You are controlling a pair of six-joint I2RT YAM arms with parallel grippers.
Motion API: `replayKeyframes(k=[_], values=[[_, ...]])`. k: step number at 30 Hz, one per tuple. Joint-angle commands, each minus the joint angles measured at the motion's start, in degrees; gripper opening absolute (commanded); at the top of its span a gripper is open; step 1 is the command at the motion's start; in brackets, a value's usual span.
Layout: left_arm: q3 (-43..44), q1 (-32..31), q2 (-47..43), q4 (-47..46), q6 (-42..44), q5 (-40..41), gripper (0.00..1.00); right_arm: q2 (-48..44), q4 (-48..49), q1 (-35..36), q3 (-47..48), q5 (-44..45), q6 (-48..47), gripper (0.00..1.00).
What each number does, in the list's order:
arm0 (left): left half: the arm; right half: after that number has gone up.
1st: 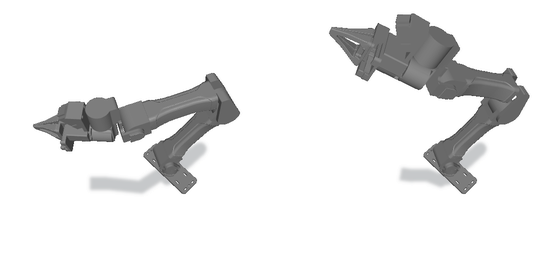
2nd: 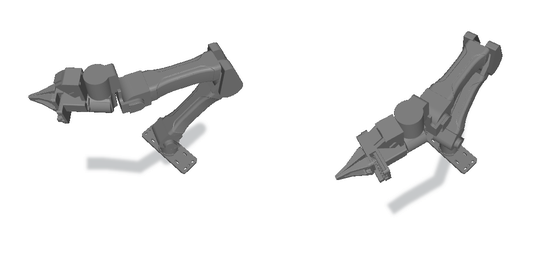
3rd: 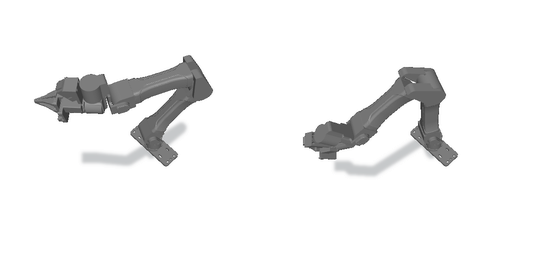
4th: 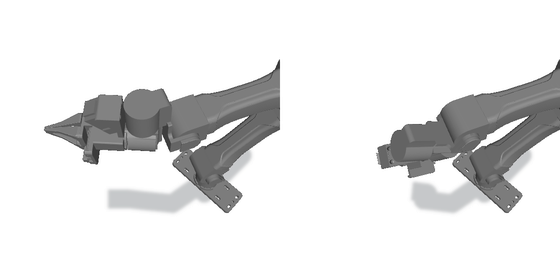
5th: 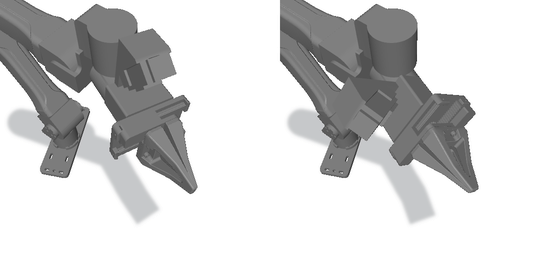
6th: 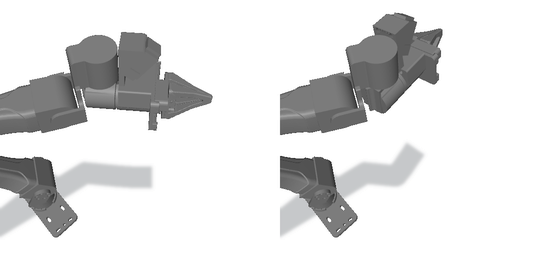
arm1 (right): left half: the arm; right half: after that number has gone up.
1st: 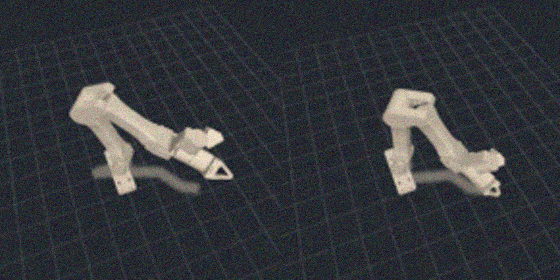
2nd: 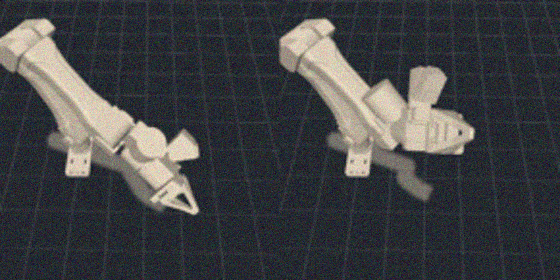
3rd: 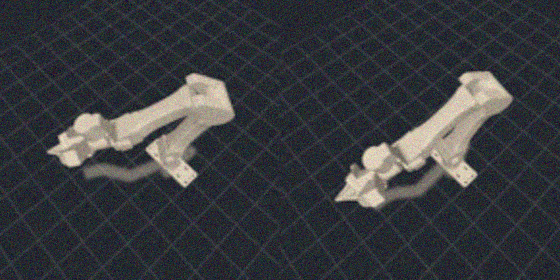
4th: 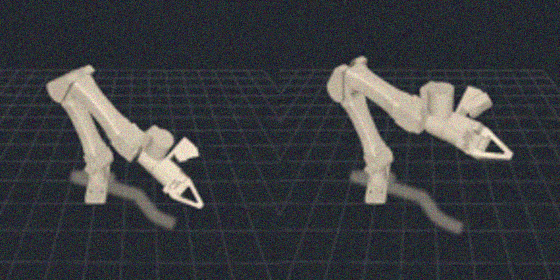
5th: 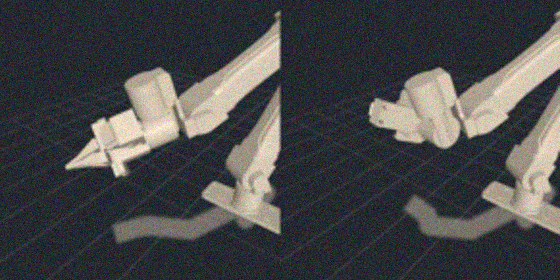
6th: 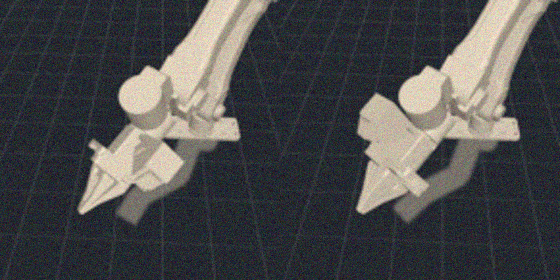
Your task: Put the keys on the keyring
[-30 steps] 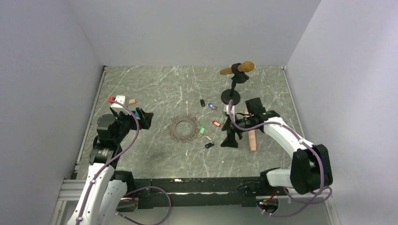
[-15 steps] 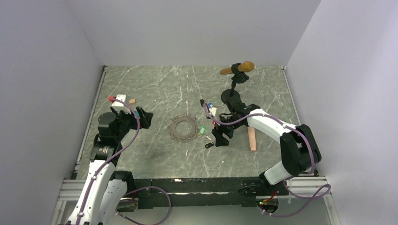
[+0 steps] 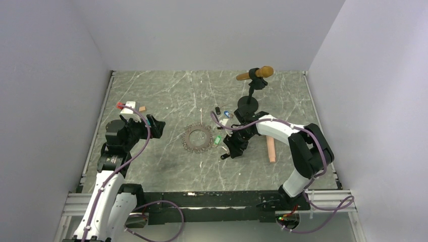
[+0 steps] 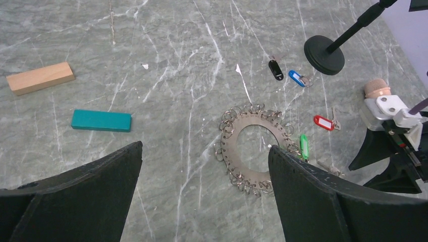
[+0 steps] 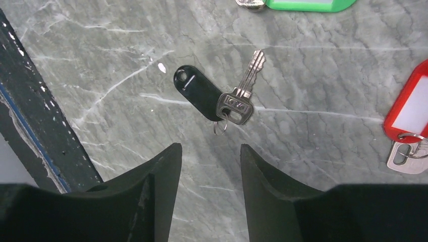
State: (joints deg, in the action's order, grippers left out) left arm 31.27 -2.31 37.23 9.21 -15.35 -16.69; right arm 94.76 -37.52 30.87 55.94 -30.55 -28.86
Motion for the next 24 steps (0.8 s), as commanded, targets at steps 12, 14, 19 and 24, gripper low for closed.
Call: replayKeyframes(k=[12,14,19,24], values=[[2.1,0.3,-1.5,-2.8,-1.0,-1.8,0.98,2.7,2.1,1.0,3.3,1.4,5.0,0.42],[2.0,0.3,-1.6,-2.8,-1.1,-1.8,0.98,2.9,2.1,1.0,3.4,1.4,5.2,0.39],[2.1,0.4,-1.5,-2.7,-1.2,-2.0,0.98,3.5,1.9,1.1,3.6,1.3,5.0,0.35],[2.1,0.4,-1.6,-2.8,-1.2,-2.0,0.98,3.9,2.0,1.2,3.6,1.7,5.1,0.33]])
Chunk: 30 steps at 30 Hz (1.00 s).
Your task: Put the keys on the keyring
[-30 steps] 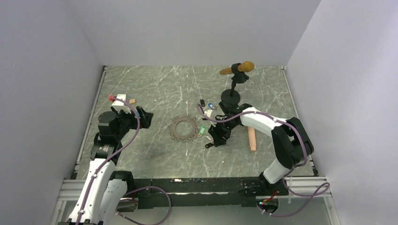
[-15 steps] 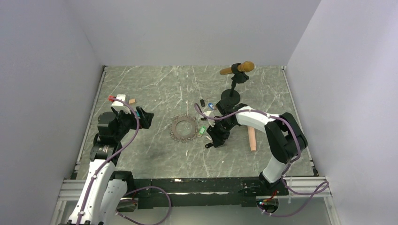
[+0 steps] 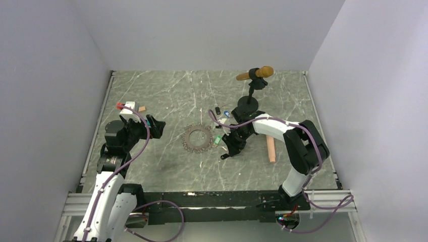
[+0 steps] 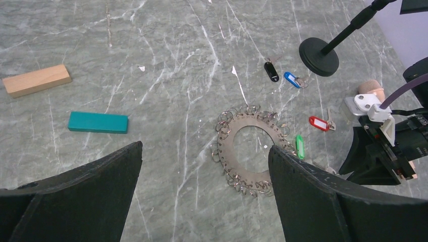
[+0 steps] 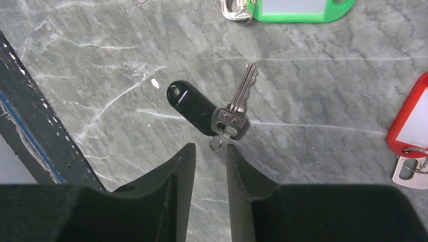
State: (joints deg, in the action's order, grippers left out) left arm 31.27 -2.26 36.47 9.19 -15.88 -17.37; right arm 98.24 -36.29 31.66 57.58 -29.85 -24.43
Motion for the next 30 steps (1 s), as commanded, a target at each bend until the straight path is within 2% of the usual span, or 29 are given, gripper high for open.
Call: replayKeyframes(k=[1,9,22,30], values=[[2.0,0.3,-0.8,-2.8,-0.6,-1.4,0.98,0.5,0.8,0.4,2.1,1.1,0.8,0.32],[2.1,0.4,-0.9,-2.7,-0.7,-1.4,0.98,1.2,0.7,0.6,2.5,1.4,1.0,0.26],[2.1,0.3,-0.8,-2.7,-0.7,-1.5,0.98,1.2,-0.8,0.5,3.4,0.1,-0.2,0.01],[2.0,0.4,-0.8,-3.0,-1.0,-1.7,0.98,0.6,-4.4,0.6,5.3,-2.8,-4.2,0.0]])
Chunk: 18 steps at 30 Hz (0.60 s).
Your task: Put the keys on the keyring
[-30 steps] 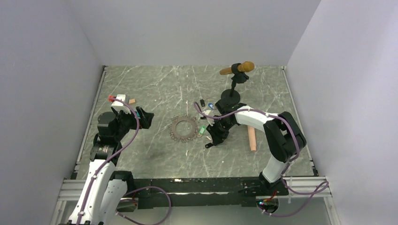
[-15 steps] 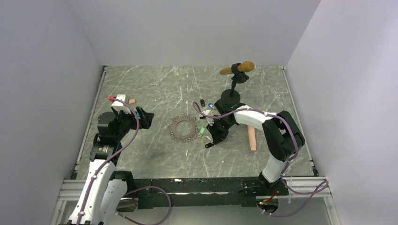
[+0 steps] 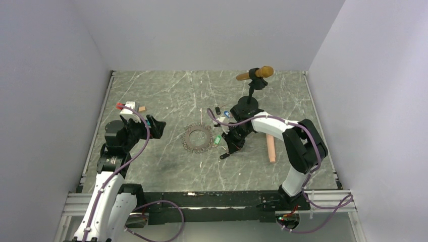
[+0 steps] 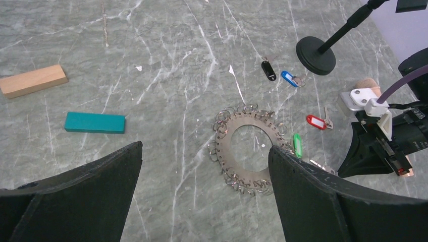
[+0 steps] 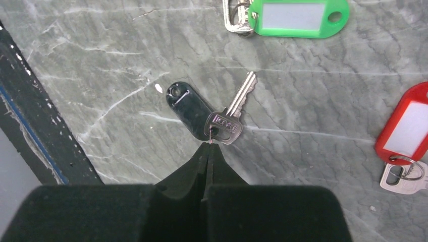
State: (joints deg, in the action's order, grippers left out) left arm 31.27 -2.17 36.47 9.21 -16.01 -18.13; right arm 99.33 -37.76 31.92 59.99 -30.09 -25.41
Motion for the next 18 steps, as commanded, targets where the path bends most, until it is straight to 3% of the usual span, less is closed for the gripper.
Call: replayKeyframes(k=[1,10,14,18], values=[[1.8,0.3,-0.8,-3.4,-0.9,-1.6,0.98,-0.7,-3.5,0.3,3.3,-3.1,-4.0,0.0],[-1.7,-2.1,0.9,-18.2,-4.9,-23.6,0.99,-9.4,-1.8,0.3,3.3,-10.2,-12.4,0.0],[-2.1,-8.5,0.5,-23.5,-2.6,-26.9,0.94,-15.6,-1.4,0.3,5.8,-16.7,-22.3,0.0],[-0.3,-18.0,-0.8,-22.8,8.8,-26.9,0.91,-16.6,-6.6,0.3,9.4,-24.2,-35.1,0.0]])
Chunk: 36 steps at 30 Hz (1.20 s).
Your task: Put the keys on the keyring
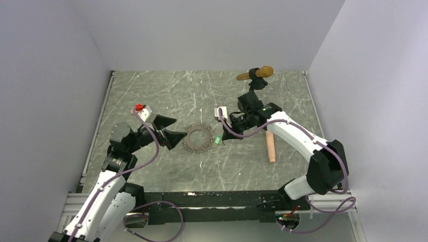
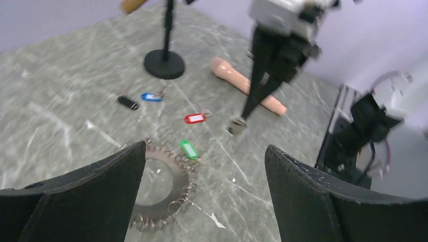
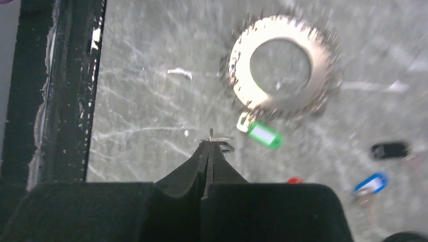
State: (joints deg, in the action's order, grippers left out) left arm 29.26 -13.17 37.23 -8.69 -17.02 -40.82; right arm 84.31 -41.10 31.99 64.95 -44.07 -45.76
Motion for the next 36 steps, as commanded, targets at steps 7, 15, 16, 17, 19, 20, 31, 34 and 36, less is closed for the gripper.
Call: replayKeyframes(k=[7,15,16,17,19,20,31,34,36], values=[[-0.7,-16.6,0.9,-13.1,16.2,-12.1,0.73,-3.9,-17.4,0.3,8.6,-21.7,-34.9,0.0],[-2.9,-30.3,5.4,-15.6,21.4,-2.3,0.56,-9.2,-24.7,0.1,1.5,-26.3,-52.7,0.0],[-2.1,-32.2,6.2,-13.5,23.2,-0.3,0.53,-9.3,-25.6,0.0,0.8,-26.9,-54.7,0.0],[-1.4,-34.0,7.2,-11.4,24.7,1.9,0.51,-9.3,-26.5,-0.1,0.4,-27.2,-56.7,0.0],[-0.1,-36.8,8.8,-8.4,27.3,5.7,0.47,-9.4,-26.9,-0.2,-0.3,-27.6,-58.5,0.0],[0.2,-37.9,9.4,-8.0,27.9,8.2,0.45,-9.6,-26.7,-0.4,-0.8,-27.8,-58.9,0.0],[-1.3,-45.3,14.9,-13.2,28.4,19.9,0.34,-9.8,-25.1,-1.4,-3.9,-29.0,-59.1,0.0],[-1.8,-46.1,15.6,-15.1,28.2,21.2,0.34,-9.4,-25.0,-1.5,-4.3,-29.4,-59.3,0.0],[-1.9,-46.5,16.0,-15.8,28.2,22.1,0.34,-9.1,-24.9,-1.5,-4.5,-29.4,-59.3,0.0]])
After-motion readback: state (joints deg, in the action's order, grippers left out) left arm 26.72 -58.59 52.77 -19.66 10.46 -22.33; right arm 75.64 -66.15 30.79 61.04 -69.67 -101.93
